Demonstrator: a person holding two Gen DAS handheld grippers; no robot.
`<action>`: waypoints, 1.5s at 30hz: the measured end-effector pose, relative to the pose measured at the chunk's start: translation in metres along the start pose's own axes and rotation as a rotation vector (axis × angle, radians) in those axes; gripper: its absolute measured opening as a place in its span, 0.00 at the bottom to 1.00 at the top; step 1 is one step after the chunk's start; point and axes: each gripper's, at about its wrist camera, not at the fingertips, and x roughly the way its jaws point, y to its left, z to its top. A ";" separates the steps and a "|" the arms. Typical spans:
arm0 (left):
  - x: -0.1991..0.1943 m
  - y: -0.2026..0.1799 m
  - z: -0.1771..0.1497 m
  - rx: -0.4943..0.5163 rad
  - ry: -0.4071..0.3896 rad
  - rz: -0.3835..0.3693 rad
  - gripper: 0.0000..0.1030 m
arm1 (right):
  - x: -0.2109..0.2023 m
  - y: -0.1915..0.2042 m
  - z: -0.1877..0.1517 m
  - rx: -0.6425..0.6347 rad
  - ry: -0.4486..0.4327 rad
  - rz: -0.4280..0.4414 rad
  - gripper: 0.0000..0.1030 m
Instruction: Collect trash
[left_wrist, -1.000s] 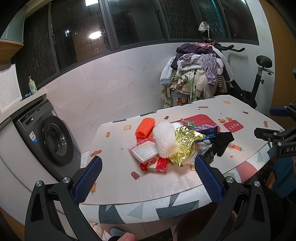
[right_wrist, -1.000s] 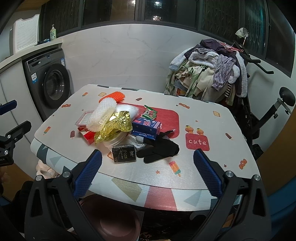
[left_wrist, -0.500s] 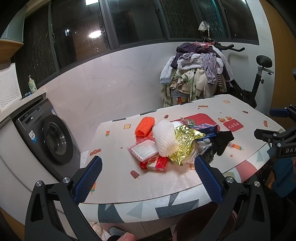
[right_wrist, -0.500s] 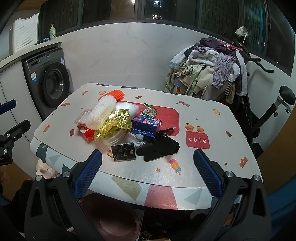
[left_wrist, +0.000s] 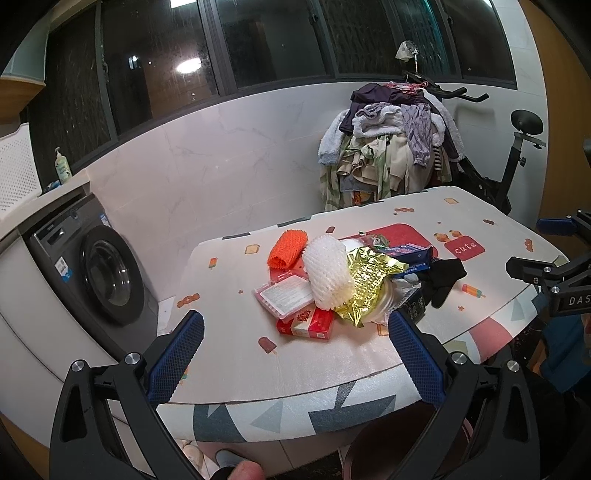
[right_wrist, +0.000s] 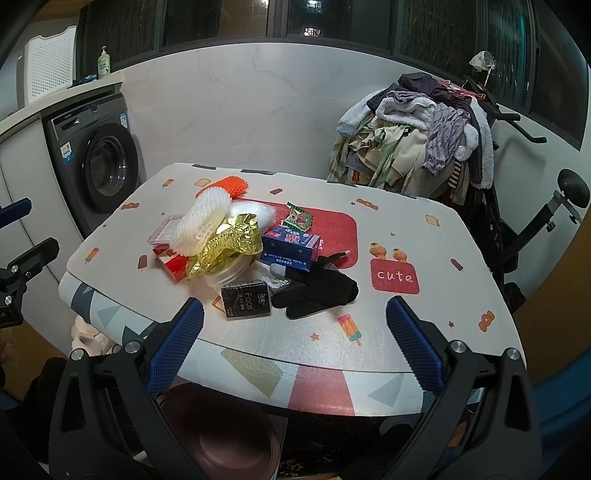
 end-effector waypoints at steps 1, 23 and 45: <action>0.001 -0.001 -0.002 0.001 0.002 -0.004 0.95 | 0.000 -0.001 0.000 0.000 0.001 0.000 0.95; 0.040 0.022 -0.027 -0.078 0.015 -0.070 0.95 | 0.053 0.016 -0.026 -0.013 0.029 0.128 0.95; 0.123 0.057 -0.068 -0.179 0.250 -0.099 0.95 | 0.189 0.055 -0.025 -0.052 0.165 0.212 0.94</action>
